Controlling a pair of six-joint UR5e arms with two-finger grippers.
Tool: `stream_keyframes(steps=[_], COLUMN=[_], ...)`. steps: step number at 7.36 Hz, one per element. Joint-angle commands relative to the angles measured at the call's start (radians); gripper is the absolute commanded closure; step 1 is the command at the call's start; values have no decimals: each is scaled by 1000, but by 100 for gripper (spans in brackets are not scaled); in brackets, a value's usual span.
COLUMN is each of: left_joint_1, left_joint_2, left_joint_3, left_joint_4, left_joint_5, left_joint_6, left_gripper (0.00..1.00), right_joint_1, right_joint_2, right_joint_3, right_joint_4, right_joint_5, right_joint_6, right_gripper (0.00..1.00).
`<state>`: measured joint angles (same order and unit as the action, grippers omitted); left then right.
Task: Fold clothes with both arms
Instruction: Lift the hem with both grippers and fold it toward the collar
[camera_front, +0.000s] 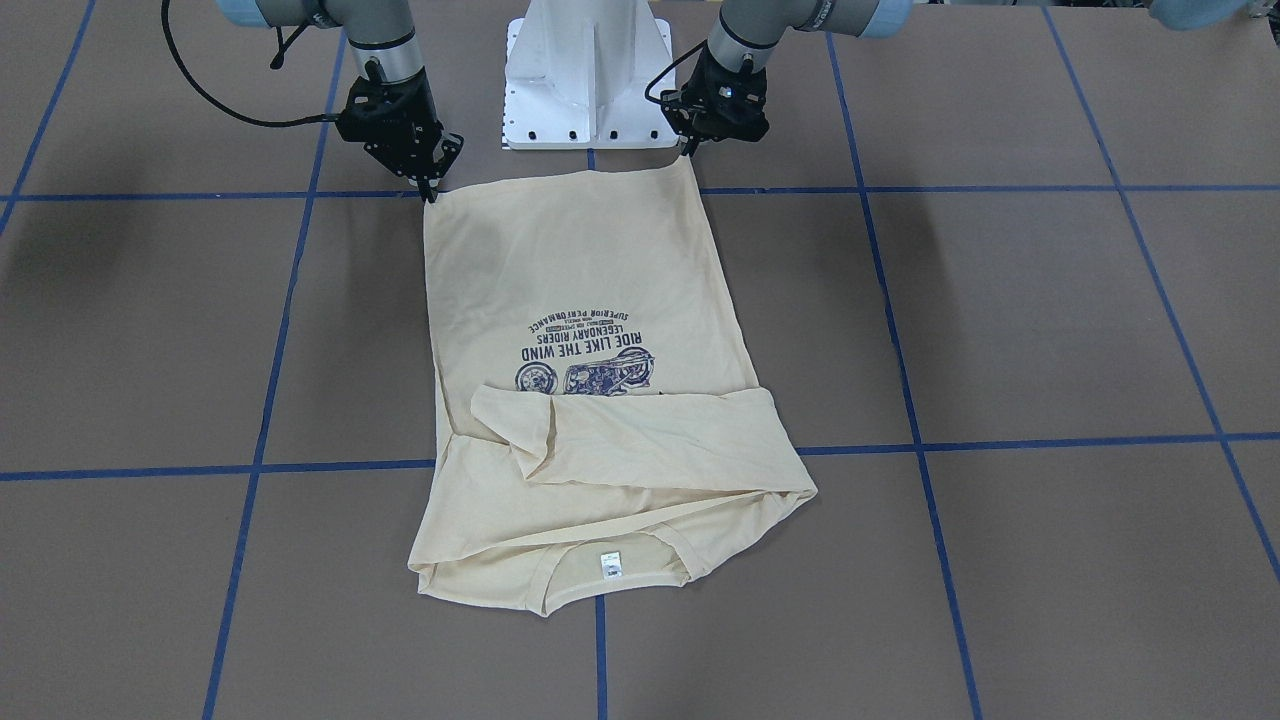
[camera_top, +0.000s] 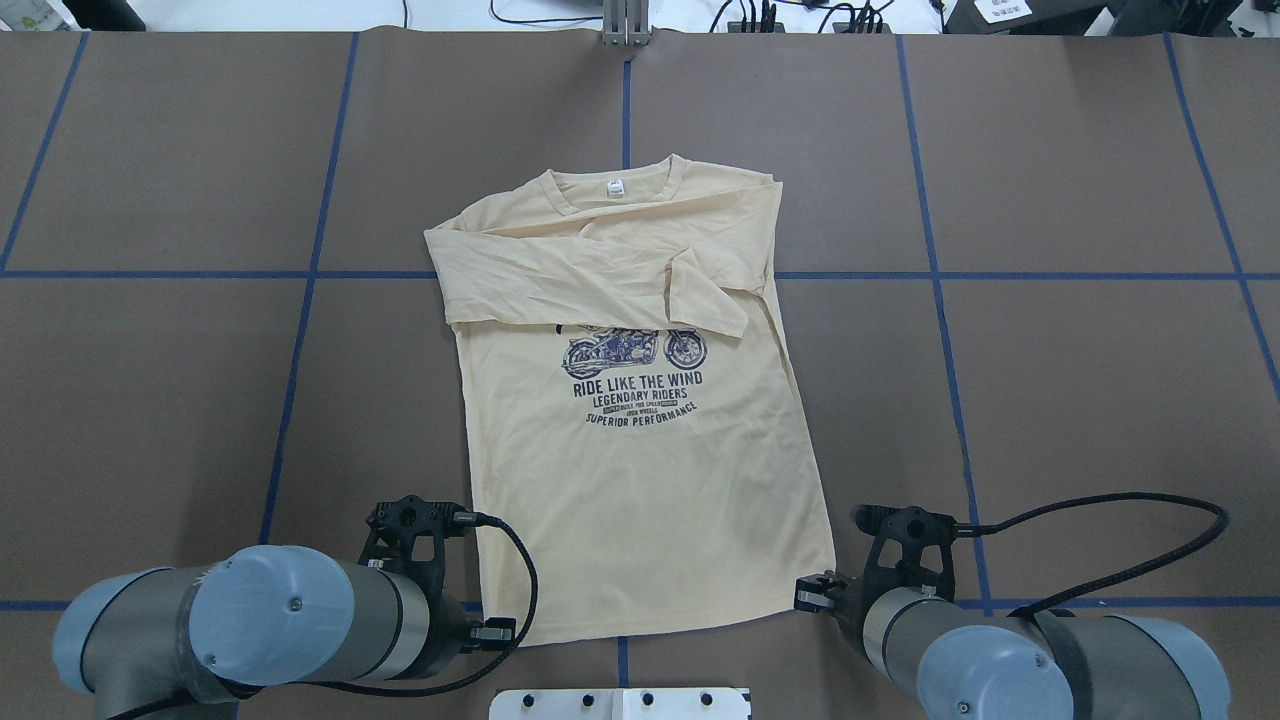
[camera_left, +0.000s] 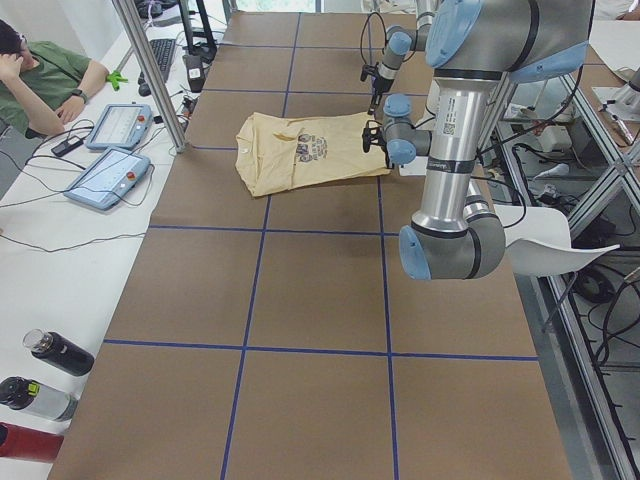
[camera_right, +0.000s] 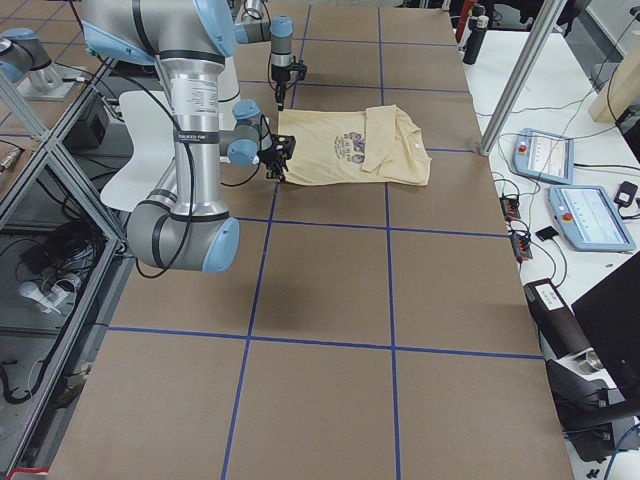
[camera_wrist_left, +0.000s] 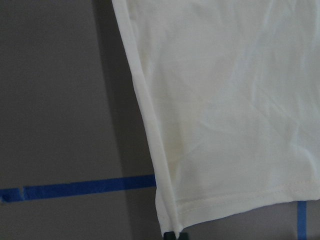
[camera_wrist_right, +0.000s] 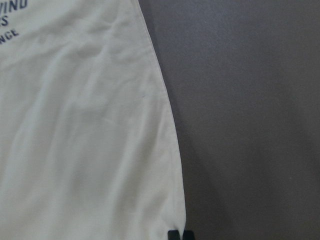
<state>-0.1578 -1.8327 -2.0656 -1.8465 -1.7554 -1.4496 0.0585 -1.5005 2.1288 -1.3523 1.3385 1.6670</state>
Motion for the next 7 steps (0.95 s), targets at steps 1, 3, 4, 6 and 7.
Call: stream_keyframes(steps=[1, 3, 4, 6, 7], left_joint_1=[-5, -8, -9, -50, -102], left_joint_2=[7, 47, 41, 10, -49], left_joint_3=[-123, -312, -443, -412, -307], left_joint_4=[65, 108, 236, 349, 349], left_joint_5=[-71, -171, -227, -207, -144], left_joint_6=[0, 0, -2, 2, 5], left_gripper=[100, 100, 100, 100, 100], right_joint_1=[9, 0, 7, 81, 171], right_joint_2=[-6, -3, -4, 12, 142], right_joint_3=[211, 469, 565, 509, 338], right_joint_4=[-130, -330, -374, -404, -403], right_joint_5=[92, 272, 334, 364, 361], right_joint_6=[2, 4, 4, 4, -6], right_gripper=[100, 100, 100, 100, 100])
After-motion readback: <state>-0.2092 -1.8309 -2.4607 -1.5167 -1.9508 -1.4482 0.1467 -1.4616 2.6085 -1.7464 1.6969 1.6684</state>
